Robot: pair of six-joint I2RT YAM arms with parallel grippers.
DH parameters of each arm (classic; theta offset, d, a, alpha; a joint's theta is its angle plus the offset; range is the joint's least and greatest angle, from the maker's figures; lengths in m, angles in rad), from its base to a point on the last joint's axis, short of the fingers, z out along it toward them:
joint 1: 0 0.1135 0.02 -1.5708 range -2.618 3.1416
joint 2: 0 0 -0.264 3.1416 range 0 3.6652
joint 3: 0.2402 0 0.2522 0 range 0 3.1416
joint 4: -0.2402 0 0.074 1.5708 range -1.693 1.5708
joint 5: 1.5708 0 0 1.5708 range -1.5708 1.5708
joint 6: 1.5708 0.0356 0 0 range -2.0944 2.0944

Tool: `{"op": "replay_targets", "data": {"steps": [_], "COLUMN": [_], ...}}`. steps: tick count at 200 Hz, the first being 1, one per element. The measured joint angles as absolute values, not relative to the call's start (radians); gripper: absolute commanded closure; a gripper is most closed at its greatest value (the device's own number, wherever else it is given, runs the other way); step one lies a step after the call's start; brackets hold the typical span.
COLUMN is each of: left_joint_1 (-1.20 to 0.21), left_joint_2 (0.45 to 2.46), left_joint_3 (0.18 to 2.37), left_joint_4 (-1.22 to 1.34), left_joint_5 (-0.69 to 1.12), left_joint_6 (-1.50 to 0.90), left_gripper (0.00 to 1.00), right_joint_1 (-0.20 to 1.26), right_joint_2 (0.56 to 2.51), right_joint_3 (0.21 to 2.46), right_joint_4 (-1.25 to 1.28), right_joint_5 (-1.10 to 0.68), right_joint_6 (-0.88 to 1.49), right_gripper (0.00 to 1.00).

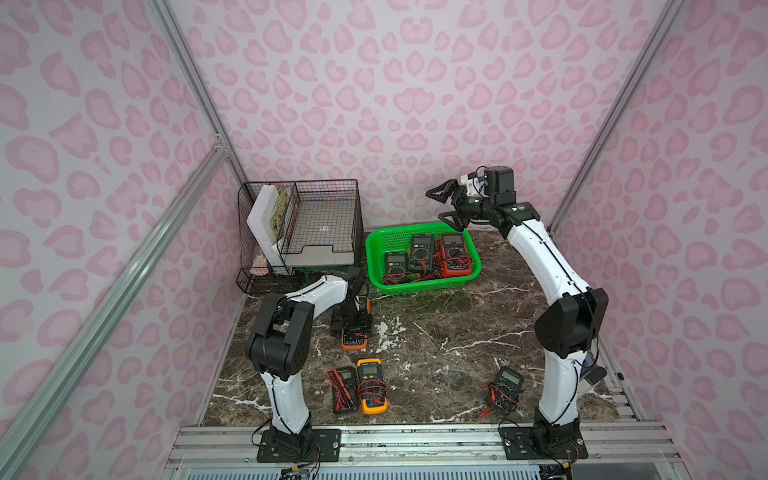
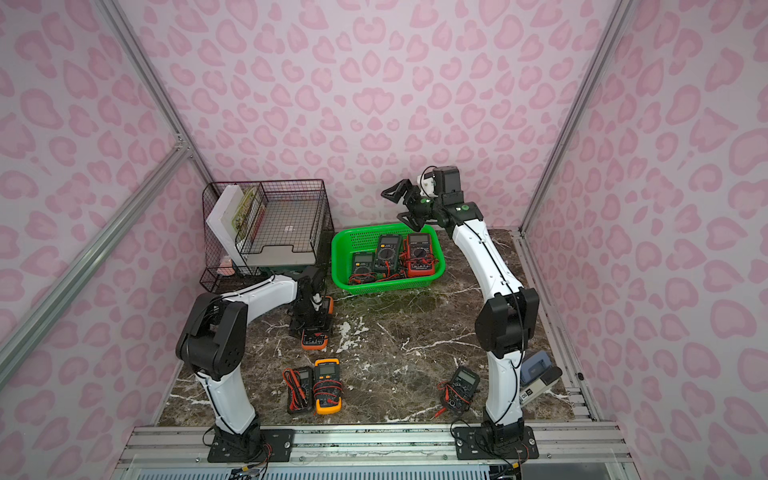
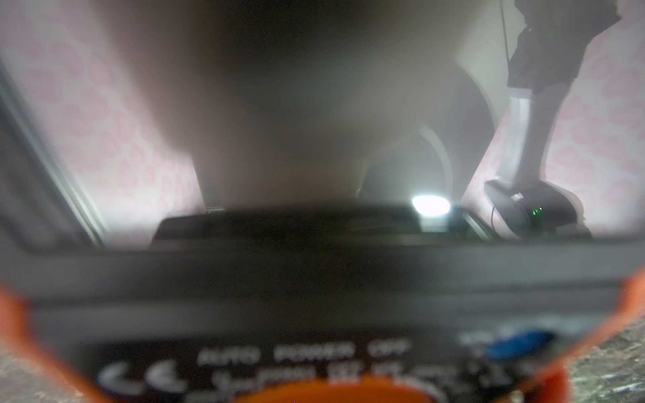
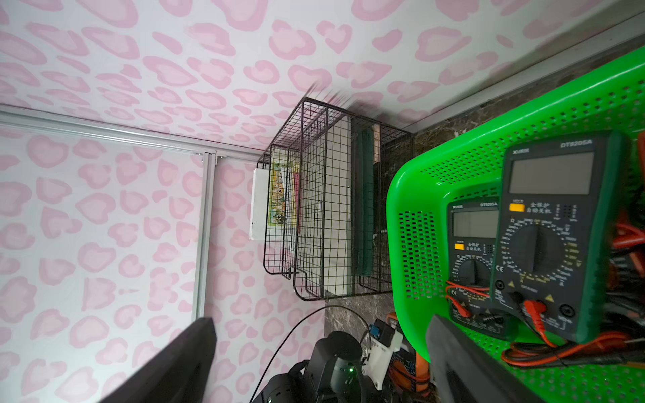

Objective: Put the multimeter into the basket
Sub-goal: Pick up the multimeter from the center of the board.

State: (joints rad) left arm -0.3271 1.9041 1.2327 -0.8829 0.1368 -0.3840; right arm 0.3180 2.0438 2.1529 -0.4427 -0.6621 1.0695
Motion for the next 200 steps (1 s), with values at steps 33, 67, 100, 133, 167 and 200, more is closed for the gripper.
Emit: {"op": "replay_targets", "data": {"steps": [33,67,100,133,167,200], "left_joint_1": [-0.327,-0.327,-0.327,-0.327,-0.329,-0.329], "left_joint_2": [1.921,1.925,1.927,1.922,1.887,1.847], "left_joint_3": [1.261,1.278,1.286,1.295,1.295,1.294], "left_joint_4": [-0.891,-0.894,-0.895,-0.895,-0.9,-0.91], "left_joint_5": [0.136,0.137,0.138,0.153,0.167,0.167], "left_joint_6": [-0.384,-0.386,-0.39,-0.39,-0.39,-0.395], "left_gripper": [0.98,1.0,1.0,1.0,1.0,1.0], "right_joint_1": [0.303,0.306,0.308,0.306,0.31,0.307], "right_joint_2": [2.037,2.064,2.037,1.96,1.86,1.774], "right_joint_3": [2.134,2.17,2.169,2.001,1.794,1.669], "right_joint_4": [-0.392,-0.379,-0.384,-0.382,-0.397,-0.408], "right_joint_5": [-0.671,-0.677,-0.675,-0.661,-0.628,-0.568], "right_joint_6": [1.084,1.106,1.078,1.018,0.939,0.859], "right_gripper": [0.01,0.01,0.01,0.01,0.01,0.01]}}
